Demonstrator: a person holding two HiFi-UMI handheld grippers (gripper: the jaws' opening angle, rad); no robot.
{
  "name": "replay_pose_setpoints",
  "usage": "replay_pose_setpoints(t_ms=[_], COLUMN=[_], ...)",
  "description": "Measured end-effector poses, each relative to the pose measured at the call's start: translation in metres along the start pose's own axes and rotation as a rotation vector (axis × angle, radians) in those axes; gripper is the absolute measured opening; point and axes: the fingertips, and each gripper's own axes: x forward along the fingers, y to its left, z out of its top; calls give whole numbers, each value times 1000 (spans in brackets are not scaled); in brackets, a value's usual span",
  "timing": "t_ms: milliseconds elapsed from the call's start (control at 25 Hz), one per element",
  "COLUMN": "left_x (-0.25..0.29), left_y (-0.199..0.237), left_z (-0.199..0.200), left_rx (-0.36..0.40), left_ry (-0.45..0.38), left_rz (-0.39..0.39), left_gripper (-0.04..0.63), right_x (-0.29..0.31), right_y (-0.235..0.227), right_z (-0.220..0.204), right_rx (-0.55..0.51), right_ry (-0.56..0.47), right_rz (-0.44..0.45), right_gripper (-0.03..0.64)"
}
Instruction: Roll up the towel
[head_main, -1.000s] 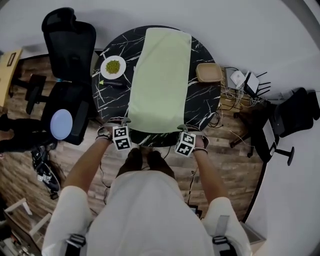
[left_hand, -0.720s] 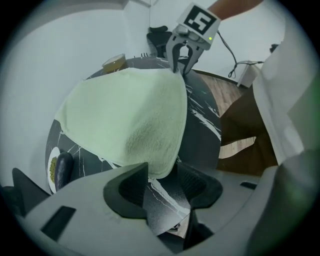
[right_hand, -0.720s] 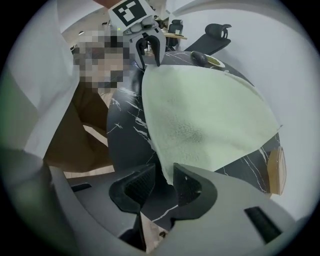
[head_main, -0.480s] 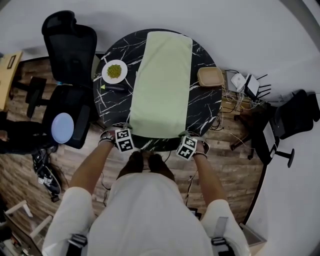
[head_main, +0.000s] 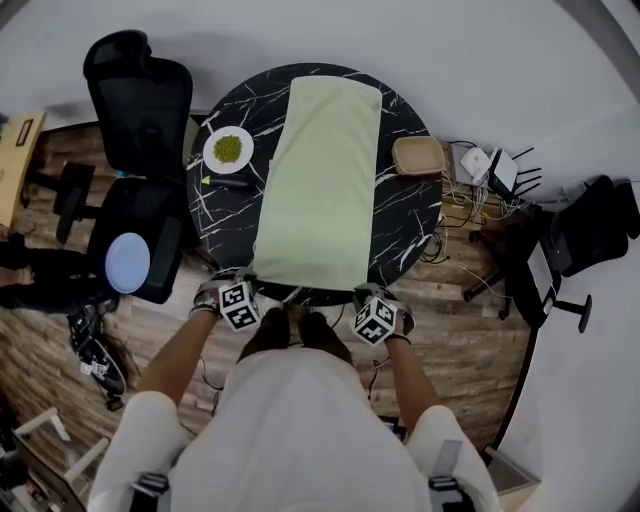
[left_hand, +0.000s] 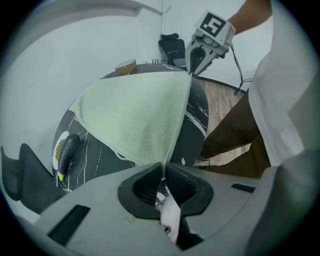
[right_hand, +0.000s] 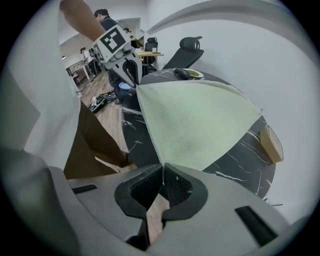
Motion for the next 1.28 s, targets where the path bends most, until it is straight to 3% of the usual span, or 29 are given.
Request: replay_pose_setpoints(t_ms=[400, 600, 760, 880, 1280], left_x=[-16, -30, -47, -59, -54], left_y=[-72, -86, -65, -34, 62], left_z=[-29, -25, -4, 15, 53], left_rx=[-80, -109, -161, -187, -199], left_ry=[9, -15, -74, -125, -130], left_rz=[-64, -82, -63, -4, 168], left_gripper=[23, 21, 21, 21, 21], right_x=[-23, -35, -57, -72, -49], right_y=[73, 78, 48, 14, -73], right_z=[-24, -28, -13, 2, 37], right_rx=[99, 172, 245, 280, 204], right_ry=[-6, -38, -121, -193, -208], right_rz=[105, 87, 19, -45, -122], right_gripper=[3, 3, 3, 4, 3])
